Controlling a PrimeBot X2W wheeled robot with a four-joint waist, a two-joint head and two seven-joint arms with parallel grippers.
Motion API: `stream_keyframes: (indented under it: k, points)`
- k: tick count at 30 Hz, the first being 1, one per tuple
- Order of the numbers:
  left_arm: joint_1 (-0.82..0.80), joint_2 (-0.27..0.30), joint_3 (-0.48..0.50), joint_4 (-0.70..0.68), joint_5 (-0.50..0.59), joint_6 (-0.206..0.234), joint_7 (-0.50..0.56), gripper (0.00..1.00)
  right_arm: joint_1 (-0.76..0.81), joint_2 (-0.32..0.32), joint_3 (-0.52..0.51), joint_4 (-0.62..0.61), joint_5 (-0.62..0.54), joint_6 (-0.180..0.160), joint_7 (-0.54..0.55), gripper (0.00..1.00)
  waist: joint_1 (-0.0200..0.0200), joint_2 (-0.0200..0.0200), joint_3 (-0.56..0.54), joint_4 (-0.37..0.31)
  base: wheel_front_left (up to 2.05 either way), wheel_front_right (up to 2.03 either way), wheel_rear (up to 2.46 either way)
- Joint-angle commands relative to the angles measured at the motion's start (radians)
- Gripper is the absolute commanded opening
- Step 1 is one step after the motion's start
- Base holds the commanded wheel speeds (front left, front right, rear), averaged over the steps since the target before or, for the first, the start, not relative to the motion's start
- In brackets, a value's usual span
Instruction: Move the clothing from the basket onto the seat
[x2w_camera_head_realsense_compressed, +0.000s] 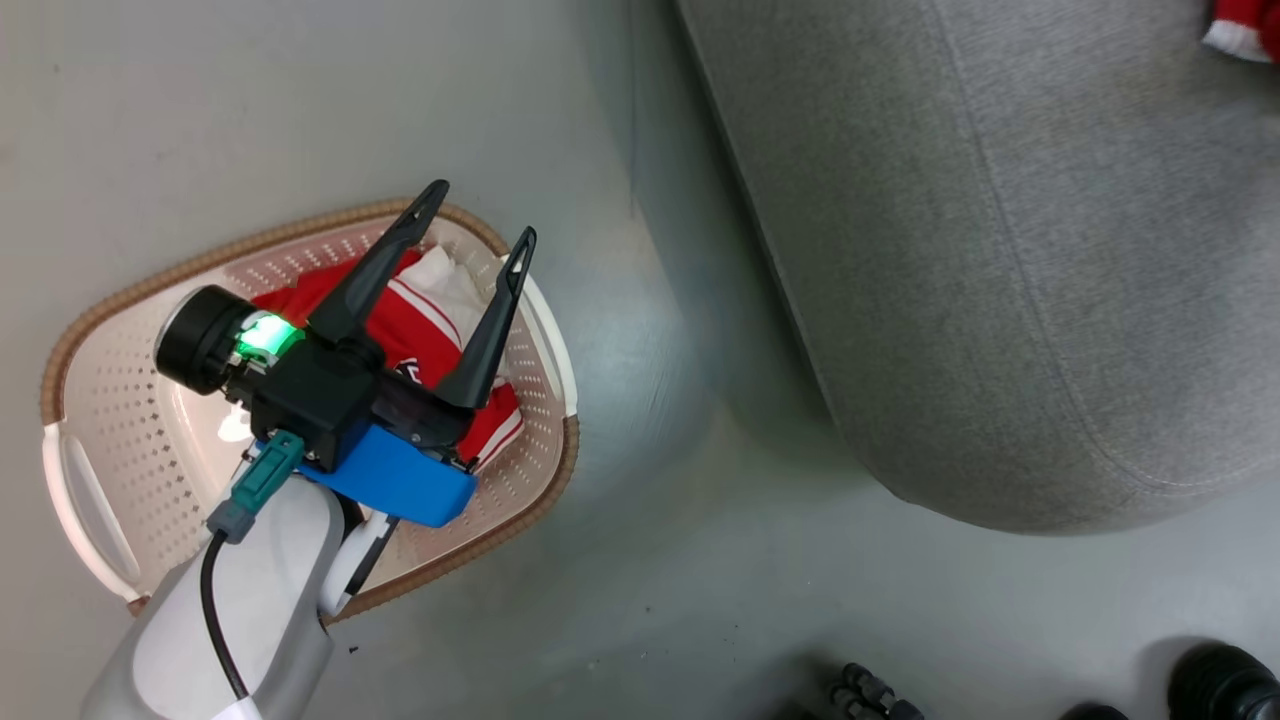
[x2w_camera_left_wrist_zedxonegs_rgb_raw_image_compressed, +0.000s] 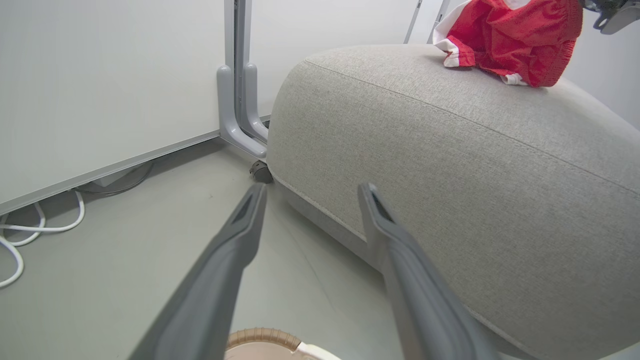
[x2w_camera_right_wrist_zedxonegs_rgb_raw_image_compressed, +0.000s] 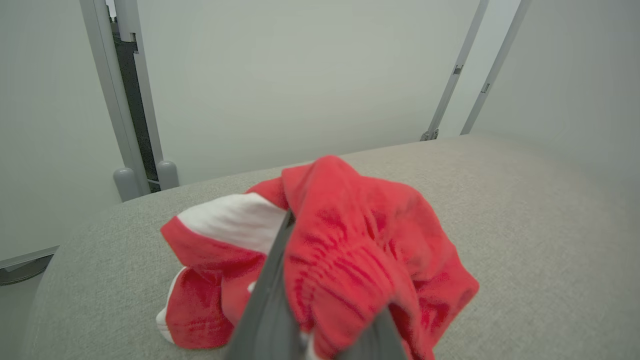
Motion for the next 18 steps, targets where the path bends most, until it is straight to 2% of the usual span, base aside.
stream_keyframes:
  k: [1,8,9,11,12,13,14,18]
  points:
    - [-0.016,0.012,0.004,-0.015,0.008,0.008,0.003,1.00,-0.013,0.010,-0.012,0.026,0.001,0.000,-0.011,0.00,-0.0003,0.0000,0.037,0.014,0.00,0.00,0.00]
    - [-0.008,0.028,0.009,-0.026,-0.001,0.013,0.011,1.00,-0.001,0.020,-0.014,0.098,-0.007,0.000,-0.021,0.00,-0.0003,0.0000,0.037,0.009,0.00,0.00,0.00]
    - [-0.006,0.028,0.009,-0.025,-0.003,0.016,0.010,1.00,-0.001,0.020,-0.011,0.105,-0.007,0.000,-0.024,0.04,-0.0003,0.0000,0.033,0.009,0.00,0.00,0.00]
    - [-0.003,0.026,0.007,-0.022,-0.007,0.016,0.009,1.00,0.000,0.018,-0.005,0.121,-0.005,0.000,-0.026,0.29,-0.0003,0.0000,0.025,0.009,0.00,0.00,0.00]
    - [-0.002,0.024,0.005,-0.020,-0.008,0.017,0.009,1.00,-0.001,0.014,-0.001,0.129,-0.002,0.000,-0.028,0.38,-0.0003,0.0000,0.021,0.009,0.00,0.00,0.00]
    - [-0.001,0.022,0.002,-0.018,-0.009,0.016,0.008,1.00,-0.004,0.010,0.004,0.135,0.002,0.000,-0.028,0.56,-0.0003,0.0000,0.018,0.010,0.00,0.00,0.00]
    - [-0.001,0.020,0.000,-0.014,-0.010,0.016,0.008,1.00,-0.005,0.009,0.008,0.139,0.004,0.000,-0.029,0.99,-0.0003,0.0000,0.014,0.010,0.00,0.00,0.00]
    - [0.004,0.017,-0.005,-0.004,-0.017,0.016,0.005,1.00,0.004,0.005,0.022,0.154,0.014,0.000,-0.032,1.00,-0.0003,0.0000,0.000,0.013,0.00,0.00,0.00]
